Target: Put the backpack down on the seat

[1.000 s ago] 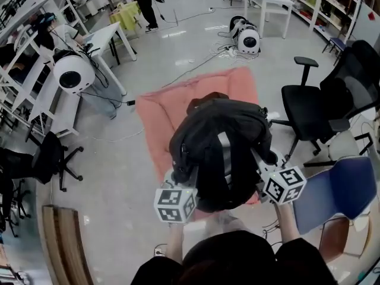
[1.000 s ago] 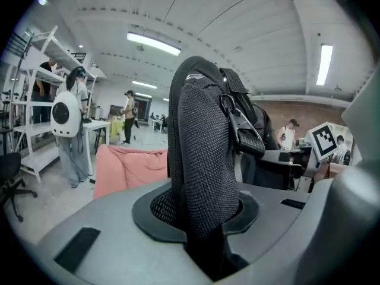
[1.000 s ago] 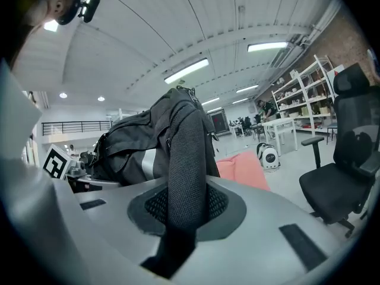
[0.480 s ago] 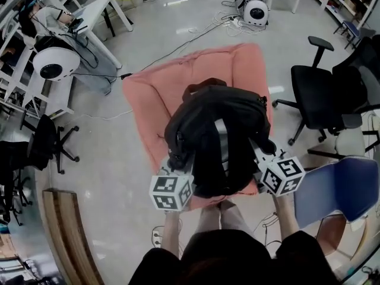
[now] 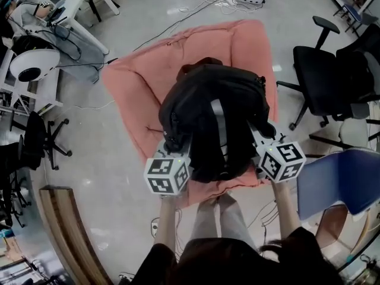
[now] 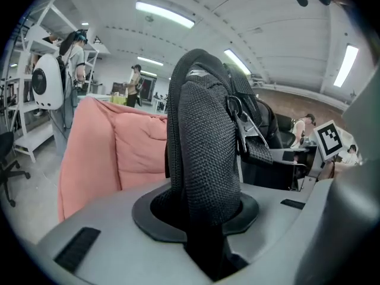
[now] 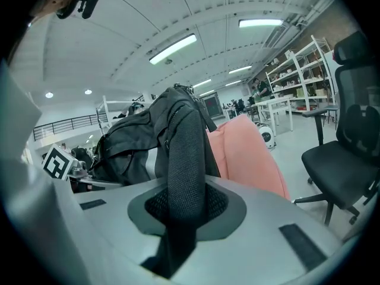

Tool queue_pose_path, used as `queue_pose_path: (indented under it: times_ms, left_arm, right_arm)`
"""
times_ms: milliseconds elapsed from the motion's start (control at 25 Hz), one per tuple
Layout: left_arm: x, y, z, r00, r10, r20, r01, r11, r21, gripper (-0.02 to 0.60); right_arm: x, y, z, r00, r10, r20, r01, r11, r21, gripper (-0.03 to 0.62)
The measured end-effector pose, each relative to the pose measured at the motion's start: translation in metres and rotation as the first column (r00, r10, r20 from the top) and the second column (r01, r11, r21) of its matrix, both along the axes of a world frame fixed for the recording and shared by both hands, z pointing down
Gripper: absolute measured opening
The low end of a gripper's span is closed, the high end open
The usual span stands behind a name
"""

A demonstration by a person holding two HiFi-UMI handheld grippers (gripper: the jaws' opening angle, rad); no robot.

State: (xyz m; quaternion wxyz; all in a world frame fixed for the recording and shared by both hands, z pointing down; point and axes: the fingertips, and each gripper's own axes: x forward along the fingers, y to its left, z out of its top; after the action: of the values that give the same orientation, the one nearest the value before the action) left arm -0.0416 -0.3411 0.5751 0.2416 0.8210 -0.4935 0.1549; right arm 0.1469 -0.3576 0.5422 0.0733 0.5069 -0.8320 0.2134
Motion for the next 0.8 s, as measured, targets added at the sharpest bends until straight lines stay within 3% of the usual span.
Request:
queue_pose_path:
  times_ms: [320,800]
  left_arm:
    - [-0.005,-0.038,0.042,1.0,-0.018,0.004,0.018,1.0,-0.023,0.112]
    - [-0.023,-0.094,0.066,1.0,-0.027,0.01,0.028,0.999,-0.025,0.115]
  right_arm:
    - [-0.008,-0.033,0.036,1.0,-0.008,0.009,0.008,1.0,-0.009,0.057]
    - [-0.029,-0.092,0.056,1.0,0.019,0.016,-0.019,1.0,-0.008,0.058]
